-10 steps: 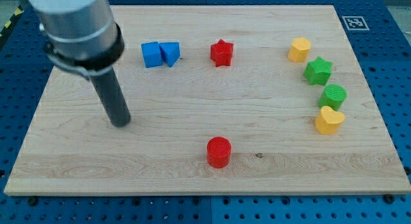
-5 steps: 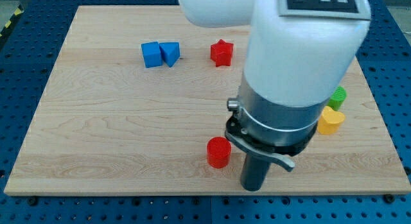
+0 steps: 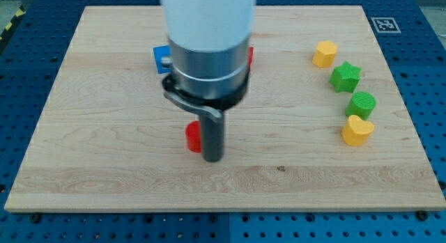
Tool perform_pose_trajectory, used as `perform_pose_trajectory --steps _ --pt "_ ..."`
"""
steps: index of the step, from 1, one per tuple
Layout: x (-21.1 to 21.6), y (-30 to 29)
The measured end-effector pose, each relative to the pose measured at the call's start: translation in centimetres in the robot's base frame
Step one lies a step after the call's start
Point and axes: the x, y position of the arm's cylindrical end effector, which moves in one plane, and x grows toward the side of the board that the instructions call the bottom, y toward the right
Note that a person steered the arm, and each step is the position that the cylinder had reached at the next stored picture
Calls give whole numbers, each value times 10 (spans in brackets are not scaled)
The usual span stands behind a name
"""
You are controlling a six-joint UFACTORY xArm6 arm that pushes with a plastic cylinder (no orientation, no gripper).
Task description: Slide red circle towards blue cube
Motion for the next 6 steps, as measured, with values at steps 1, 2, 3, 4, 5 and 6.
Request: perform_pose_trajectory --steps 1,2,3,4,5,6 --pt "-25 -32" --pt "-50 -64" --pt "-74 -92" --pt "-88 -105" --pt "-73 -99" --pt "-66 -70"
